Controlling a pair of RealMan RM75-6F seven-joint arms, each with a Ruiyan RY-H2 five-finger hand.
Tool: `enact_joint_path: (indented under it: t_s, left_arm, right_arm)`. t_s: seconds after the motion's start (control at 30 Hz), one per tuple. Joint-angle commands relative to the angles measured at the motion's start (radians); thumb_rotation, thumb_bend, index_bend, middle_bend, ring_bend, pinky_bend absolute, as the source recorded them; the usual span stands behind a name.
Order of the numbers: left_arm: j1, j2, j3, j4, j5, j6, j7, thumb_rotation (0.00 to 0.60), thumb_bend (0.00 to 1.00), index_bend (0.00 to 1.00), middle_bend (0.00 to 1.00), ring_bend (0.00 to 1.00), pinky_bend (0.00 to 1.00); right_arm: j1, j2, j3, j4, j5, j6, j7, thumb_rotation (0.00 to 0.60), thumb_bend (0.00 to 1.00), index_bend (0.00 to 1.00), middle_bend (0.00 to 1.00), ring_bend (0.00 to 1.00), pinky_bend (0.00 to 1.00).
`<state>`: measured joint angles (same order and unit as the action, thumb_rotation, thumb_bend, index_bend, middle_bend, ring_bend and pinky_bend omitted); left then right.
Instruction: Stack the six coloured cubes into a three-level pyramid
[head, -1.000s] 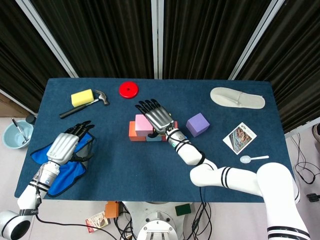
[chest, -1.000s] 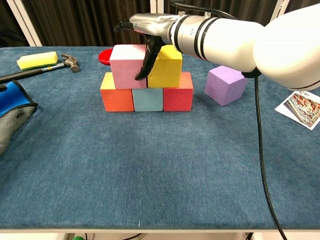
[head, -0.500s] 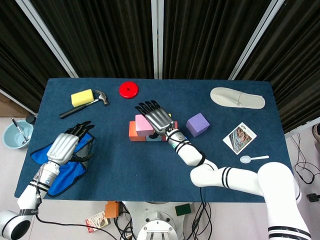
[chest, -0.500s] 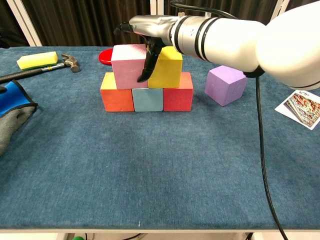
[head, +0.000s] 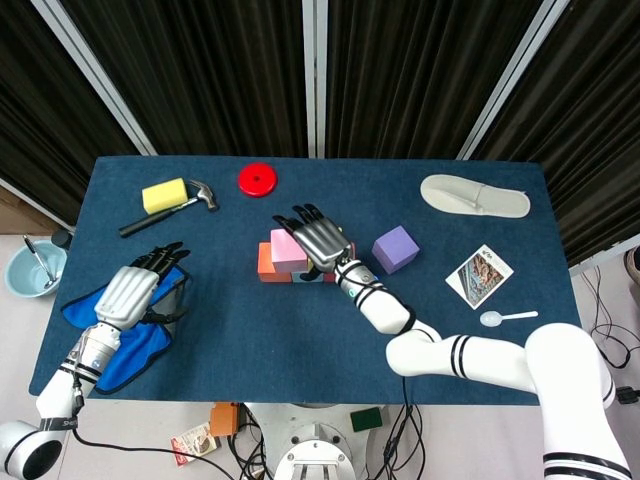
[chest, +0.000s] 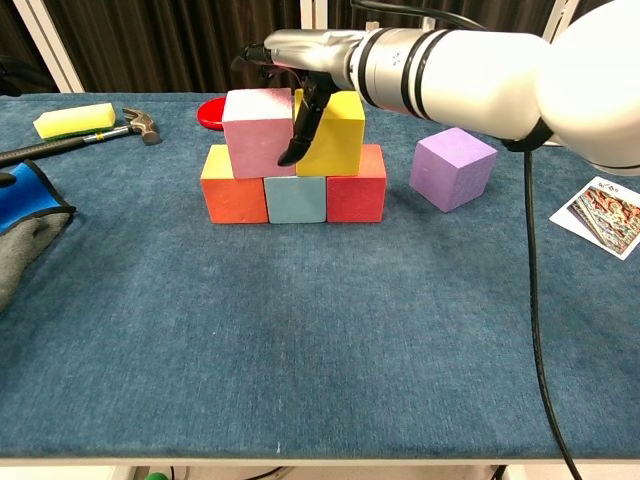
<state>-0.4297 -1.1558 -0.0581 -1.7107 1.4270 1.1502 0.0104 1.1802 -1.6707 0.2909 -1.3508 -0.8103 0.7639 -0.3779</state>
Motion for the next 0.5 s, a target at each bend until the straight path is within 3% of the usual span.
enact_joint_path:
  t_s: [0.03, 0.5]
  left_arm:
    - [-0.001, 0.000, 0.000, -0.001, 0.001, 0.000, 0.002, 0.481, 0.19, 0.10, 0.04, 0.10, 0.23]
    - [-0.003, -0.004, -0.001, -0.002, -0.004, -0.005, 0.010, 0.463, 0.19, 0.10, 0.04, 0.10, 0.23]
  right_arm:
    - [-0.002, 0.006, -0.003, -0.004, 0.004, 0.001, 0.000, 0.600, 0.08, 0.00, 0.21, 0.00, 0.00]
    - [-0.006, 0.010, -0.006, -0.011, 0.008, 0.002, 0.021, 0.600, 0.08, 0.00, 0.24, 0.00, 0.00]
